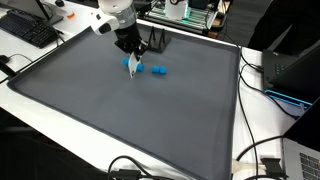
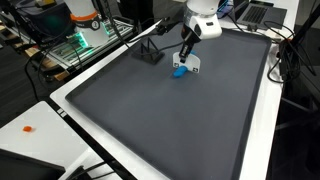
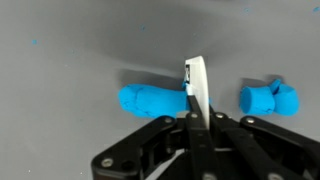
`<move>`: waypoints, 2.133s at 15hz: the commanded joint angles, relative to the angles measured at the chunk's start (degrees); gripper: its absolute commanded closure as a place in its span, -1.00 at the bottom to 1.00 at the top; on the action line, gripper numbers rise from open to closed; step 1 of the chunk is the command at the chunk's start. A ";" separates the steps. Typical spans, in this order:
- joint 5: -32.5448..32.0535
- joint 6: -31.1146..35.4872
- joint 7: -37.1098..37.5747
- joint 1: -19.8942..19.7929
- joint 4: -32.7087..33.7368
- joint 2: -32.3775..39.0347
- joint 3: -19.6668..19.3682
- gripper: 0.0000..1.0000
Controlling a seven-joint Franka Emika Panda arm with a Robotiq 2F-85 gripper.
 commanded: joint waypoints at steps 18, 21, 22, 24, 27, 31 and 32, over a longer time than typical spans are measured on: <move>2.55 -4.66 0.52 0.42 -1.04 -2.09 1.31 0.98; 1.83 -4.66 0.49 0.40 -0.52 -3.11 0.97 0.98; 1.56 -4.66 0.47 0.38 -0.37 -3.50 0.83 0.98; 0.66 -4.62 0.60 0.39 -0.08 -4.10 0.45 0.98; -1.91 -4.43 0.84 0.47 0.26 -4.52 -0.41 0.98; -3.60 -3.86 0.87 0.19 0.43 -4.00 -1.14 0.98; -3.54 -3.69 0.80 0.08 0.45 -3.78 -1.22 0.98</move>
